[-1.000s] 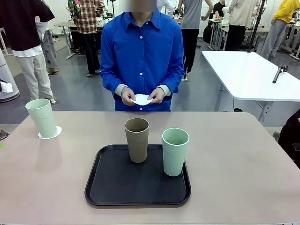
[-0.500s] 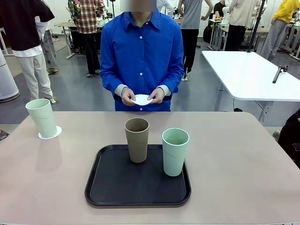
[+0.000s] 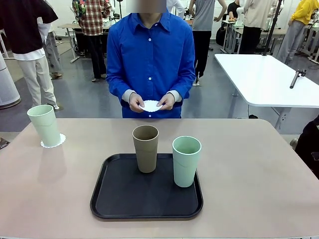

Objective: Place coasters on the table and set cups on them.
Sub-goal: Take one Reusable plastic cup from the Flat Tray and place it on a coaster set by the human.

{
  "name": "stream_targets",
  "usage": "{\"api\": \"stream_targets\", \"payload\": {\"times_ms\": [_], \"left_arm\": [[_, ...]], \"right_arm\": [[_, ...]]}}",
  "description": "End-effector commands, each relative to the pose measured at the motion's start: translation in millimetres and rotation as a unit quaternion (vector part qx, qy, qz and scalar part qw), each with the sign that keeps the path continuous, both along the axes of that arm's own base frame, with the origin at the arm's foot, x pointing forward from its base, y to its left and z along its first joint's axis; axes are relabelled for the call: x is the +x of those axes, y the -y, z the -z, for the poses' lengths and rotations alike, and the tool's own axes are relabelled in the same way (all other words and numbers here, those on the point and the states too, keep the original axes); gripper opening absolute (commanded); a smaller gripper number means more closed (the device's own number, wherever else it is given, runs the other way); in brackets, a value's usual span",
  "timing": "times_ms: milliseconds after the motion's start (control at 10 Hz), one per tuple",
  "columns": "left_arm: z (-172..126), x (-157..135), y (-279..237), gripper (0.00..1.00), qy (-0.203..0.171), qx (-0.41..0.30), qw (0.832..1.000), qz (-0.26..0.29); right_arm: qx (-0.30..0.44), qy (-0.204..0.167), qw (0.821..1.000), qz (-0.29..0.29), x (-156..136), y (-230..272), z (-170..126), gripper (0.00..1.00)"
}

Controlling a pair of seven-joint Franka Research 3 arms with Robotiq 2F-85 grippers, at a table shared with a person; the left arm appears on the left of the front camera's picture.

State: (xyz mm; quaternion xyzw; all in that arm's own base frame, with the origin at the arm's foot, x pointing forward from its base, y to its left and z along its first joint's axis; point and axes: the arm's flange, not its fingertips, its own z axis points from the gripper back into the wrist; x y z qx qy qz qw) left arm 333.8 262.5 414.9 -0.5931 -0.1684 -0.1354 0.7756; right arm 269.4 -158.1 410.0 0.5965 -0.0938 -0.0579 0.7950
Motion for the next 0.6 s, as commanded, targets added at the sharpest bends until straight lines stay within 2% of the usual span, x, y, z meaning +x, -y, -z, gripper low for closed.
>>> {"api": "stream_targets", "payload": {"times_ms": [0,200,400,500], "left_arm": [[3,19,-42,1.0,-0.027,-0.012,1.0,-0.011],[11,17,-62,1.0,-0.062,-0.025,0.997,-0.049],[9,16,-67,1.0,-0.067,-0.014,0.996,-0.061],[8,15,-66,1.0,-0.073,0.018,0.994,-0.073]], "right_arm": [[0.005,0.009,1.0,-0.001,-1,0,0,1.0],[0.005,0.009,1.0,-0.001,-1,0,0,1.0],[0.005,0.009,1.0,-0.001,-1,0,0,1.0],[0.005,0.009,1.0,-0.001,-1,0,0,1.0]]}}
